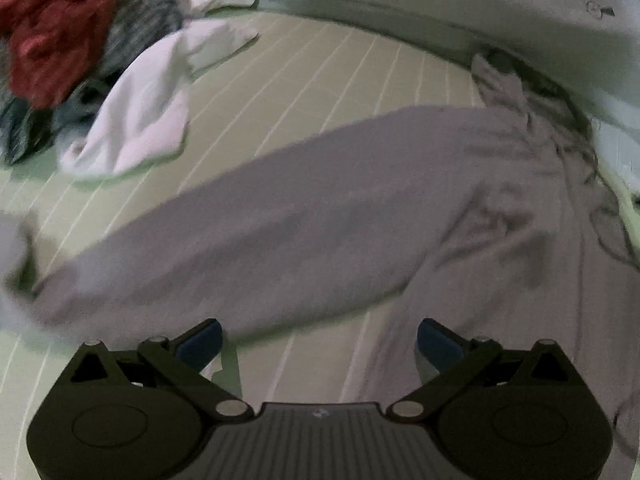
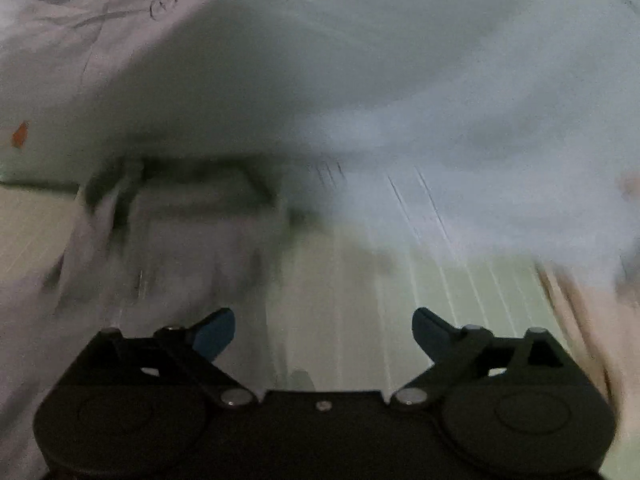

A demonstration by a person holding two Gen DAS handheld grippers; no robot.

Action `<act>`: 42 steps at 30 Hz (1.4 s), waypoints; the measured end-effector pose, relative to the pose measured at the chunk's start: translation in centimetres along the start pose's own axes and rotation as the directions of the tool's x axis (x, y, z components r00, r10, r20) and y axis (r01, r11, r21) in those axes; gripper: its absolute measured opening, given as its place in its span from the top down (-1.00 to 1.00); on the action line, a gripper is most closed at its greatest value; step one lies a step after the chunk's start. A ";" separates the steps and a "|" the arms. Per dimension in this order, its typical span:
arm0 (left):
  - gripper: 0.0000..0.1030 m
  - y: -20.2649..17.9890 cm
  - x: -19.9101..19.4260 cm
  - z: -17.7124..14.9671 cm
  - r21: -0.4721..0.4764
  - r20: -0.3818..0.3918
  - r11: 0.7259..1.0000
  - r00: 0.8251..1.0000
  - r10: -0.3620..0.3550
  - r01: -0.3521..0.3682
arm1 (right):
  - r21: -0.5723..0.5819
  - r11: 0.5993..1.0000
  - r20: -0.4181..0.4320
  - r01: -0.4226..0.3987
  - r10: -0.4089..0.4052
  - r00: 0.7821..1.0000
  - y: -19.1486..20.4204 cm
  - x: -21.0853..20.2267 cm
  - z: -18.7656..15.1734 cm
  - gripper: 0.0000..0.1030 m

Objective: Fold clothes

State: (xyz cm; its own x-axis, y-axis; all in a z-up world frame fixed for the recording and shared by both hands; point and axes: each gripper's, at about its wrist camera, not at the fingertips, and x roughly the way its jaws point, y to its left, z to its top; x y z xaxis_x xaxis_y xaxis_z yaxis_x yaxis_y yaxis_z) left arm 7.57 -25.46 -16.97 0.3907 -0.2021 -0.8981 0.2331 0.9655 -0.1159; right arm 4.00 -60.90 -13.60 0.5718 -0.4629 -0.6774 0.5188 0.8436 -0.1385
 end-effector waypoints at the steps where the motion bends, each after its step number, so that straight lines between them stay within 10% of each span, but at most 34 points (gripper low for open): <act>1: -0.99 0.5 -0.2 -0.7 -0.010 -0.016 1.000 1.000 0.001 -0.002 | 0.010 1.000 -0.037 -0.002 0.002 0.999 -0.2 -1.7 -2.4 -0.88; 10: -0.65 3.3 -2.8 -6.2 -0.143 -0.052 0.984 0.992 -0.119 0.110 | 0.233 0.972 -0.293 -0.021 0.090 0.952 -3.3 -12.8 -17.3 -0.88; 13: -0.21 3.0 -3.5 -7.7 -0.153 -0.031 0.974 0.985 -0.172 0.165 | 0.296 0.954 -0.311 -0.043 0.139 0.940 -3.8 -14.3 -19.7 -0.87; 17: 0.86 3.4 -3.9 -10.3 -0.232 -0.024 0.944 0.969 -0.245 0.233 | 0.317 0.941 -0.291 -0.115 0.212 0.933 -4.2 -14.7 -20.2 -0.80; 20: 0.89 4.0 -4.3 -12.2 -0.306 -0.023 0.910 0.953 -0.301 0.280 | 0.363 0.913 -0.279 -0.188 0.299 0.913 -4.8 -15.5 -20.5 -0.43; 22: 0.91 4.4 -4.8 -13.3 -0.361 -0.030 0.881 0.941 -0.337 0.304 | 0.393 0.889 -0.268 -0.234 0.355 0.896 -5.2 -16.0 -20.8 0.61; 26: 0.92 4.0 -7.1 -14.9 -0.408 -0.016 0.855 0.933 -0.358 0.321 | 0.487 0.822 -0.231 -0.295 0.447 0.864 -7.4 -17.1 -20.8 0.72; 31: 0.90 2.7 -9.0 -16.1 -0.365 -0.081 0.910 0.967 -0.243 0.198 | 0.379 0.893 -0.267 -0.245 0.358 0.895 -8.8 -18.0 -20.3 0.64; 35: 0.05 2.8 -11.2 -16.3 -0.306 -0.057 0.942 0.985 -0.165 0.141 | 0.322 0.925 -0.267 -0.201 0.293 0.918 -7.7 -17.6 -19.8 0.11; 39: -0.78 4.4 -14.4 -15.6 -0.283 0.093 0.954 0.993 -0.079 0.102 | 0.281 0.943 -0.212 -0.175 0.239 0.948 -5.7 -17.5 -18.6 -0.97; 42: -0.99 6.0 -15.0 -14.4 -0.244 0.123 0.967 0.991 -0.048 0.078 | 0.228 0.952 -0.198 -0.203 0.250 0.948 -3.0 -17.1 -17.5 -1.00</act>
State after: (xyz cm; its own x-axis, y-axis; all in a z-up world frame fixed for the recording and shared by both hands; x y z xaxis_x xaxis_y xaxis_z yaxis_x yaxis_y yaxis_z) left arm -9.71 -14.24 -10.30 0.4858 -0.2673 -0.8322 0.0381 0.9577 -0.2853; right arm -18.45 -50.74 -14.21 0.5460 -0.1741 -0.8195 0.5228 0.8352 0.1708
